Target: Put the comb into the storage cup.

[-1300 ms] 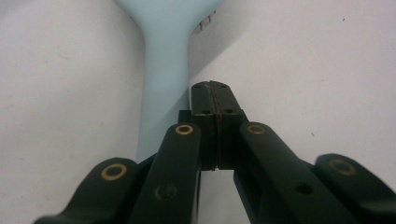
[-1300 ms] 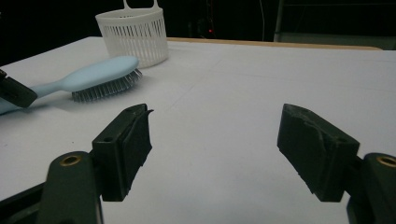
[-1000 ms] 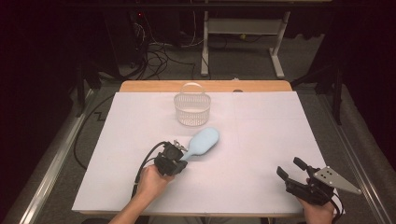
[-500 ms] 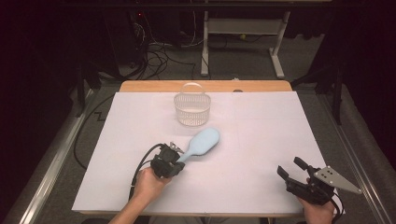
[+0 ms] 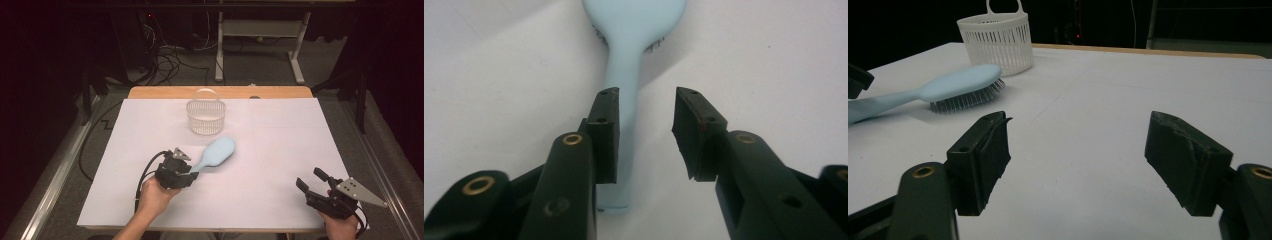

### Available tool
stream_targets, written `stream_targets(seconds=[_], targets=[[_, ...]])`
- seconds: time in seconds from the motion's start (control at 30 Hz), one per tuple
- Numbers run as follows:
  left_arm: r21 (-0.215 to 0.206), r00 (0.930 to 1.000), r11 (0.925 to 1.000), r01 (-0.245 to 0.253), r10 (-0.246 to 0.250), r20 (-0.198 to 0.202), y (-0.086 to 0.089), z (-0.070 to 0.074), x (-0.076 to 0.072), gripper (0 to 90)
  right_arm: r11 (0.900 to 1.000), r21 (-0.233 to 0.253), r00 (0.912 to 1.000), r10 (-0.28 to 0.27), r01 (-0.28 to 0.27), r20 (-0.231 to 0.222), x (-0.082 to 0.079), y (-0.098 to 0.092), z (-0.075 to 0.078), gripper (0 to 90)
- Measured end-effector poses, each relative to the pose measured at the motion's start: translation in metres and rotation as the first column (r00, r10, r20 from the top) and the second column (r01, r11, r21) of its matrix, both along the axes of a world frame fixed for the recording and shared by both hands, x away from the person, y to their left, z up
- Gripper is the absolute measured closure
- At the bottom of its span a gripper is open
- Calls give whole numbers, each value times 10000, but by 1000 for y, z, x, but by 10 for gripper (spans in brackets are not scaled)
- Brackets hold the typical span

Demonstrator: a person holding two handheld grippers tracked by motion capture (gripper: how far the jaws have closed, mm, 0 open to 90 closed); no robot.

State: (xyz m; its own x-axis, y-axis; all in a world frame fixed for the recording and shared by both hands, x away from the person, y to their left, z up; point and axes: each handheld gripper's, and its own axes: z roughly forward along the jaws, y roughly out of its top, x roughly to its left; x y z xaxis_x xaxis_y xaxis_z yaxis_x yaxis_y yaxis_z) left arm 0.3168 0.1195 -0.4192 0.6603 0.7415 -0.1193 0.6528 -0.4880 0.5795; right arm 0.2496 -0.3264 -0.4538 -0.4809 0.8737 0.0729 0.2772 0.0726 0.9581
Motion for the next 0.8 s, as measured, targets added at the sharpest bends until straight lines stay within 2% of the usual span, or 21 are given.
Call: stream_targets(seconds=[0.1,0.13,0.27,0.3,0.4,0.47,0.8], targets=[[-192,9996,9996,-226,229,154,3,1,3,515,10000,4,10000,16,-16,-33,2,1,0,264],[-251,9995,9993,-292,295,124,4,1,4,459,10000,6,10000,28,-28,-57,2,1,0,264],[-534,9989,9977,-411,422,190,6,2,10,445,9999,-41,10000,96,-96,-17,3,3,0,265],[-496,9991,9980,-397,405,157,6,2,12,393,9999,-44,9999,102,-102,-33,3,3,0,265],[-471,9991,9982,-366,375,178,4,1,16,391,10000,-5,10000,90,-90,-36,3,1,0,264],[-420,9993,9984,-365,369,75,2,0,21,342,10000,17,9999,96,-96,-38,3,1,0,265],[75,9998,9999,-156,157,-117,-11,-5,39,308,9998,-6,9998,190,-190,-57,3,1,-1,265]])
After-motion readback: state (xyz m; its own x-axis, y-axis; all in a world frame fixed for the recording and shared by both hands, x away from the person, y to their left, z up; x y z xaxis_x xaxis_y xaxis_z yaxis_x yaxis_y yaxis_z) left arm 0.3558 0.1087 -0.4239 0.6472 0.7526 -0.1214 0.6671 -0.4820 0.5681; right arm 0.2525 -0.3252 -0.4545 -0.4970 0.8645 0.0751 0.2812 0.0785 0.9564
